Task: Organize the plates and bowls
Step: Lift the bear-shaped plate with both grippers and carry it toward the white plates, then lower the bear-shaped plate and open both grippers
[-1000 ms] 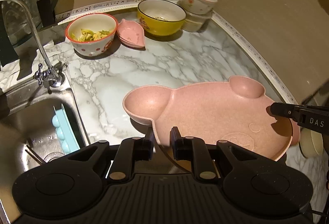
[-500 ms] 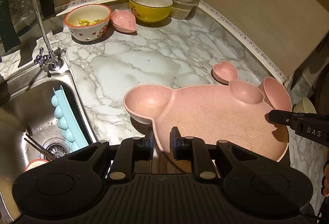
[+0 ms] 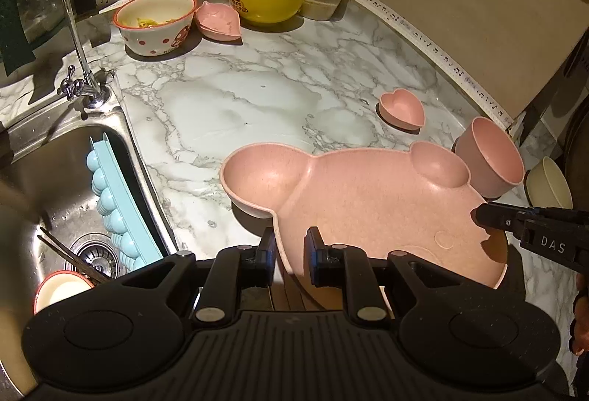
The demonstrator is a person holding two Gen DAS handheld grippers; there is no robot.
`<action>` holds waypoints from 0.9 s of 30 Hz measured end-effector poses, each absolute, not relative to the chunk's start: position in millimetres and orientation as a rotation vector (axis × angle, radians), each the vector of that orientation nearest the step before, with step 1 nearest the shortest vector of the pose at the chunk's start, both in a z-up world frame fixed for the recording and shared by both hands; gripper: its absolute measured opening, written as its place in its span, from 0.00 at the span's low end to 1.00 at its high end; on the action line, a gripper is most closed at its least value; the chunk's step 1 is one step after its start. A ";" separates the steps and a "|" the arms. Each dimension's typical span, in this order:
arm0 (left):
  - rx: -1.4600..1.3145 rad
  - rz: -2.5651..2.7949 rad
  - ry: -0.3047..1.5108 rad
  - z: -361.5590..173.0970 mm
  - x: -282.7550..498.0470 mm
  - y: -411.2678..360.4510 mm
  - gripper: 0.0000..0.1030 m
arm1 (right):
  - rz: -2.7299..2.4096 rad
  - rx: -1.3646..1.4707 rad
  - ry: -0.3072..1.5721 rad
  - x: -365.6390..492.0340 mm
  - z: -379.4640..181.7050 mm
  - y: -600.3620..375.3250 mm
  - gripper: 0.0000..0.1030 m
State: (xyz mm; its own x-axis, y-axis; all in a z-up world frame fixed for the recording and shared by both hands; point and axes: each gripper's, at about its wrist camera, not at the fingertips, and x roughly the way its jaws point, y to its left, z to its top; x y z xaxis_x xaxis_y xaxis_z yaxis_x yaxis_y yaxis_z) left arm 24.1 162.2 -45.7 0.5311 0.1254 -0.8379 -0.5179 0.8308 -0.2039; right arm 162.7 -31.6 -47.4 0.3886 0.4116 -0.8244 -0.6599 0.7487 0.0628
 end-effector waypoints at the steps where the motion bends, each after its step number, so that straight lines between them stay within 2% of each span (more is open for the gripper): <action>1: -0.471 0.400 0.943 -47.6 23.5 162.2 0.16 | 0.694 -0.300 0.949 162.1 -48.2 -32.0 0.07; 27: -0.430 0.376 0.953 -65.7 13.5 155.7 0.16 | 0.648 -0.307 0.962 154.7 -70.4 -32.2 0.07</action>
State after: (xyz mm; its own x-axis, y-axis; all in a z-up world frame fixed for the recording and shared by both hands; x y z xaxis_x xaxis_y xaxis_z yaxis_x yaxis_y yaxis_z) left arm 13.5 155.7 -65.7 0.5273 0.1187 -0.8414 -0.4879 0.8530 -0.1854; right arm 154.7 -32.2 -70.4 0.4042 0.3725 -0.8354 -0.6344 0.7721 0.0373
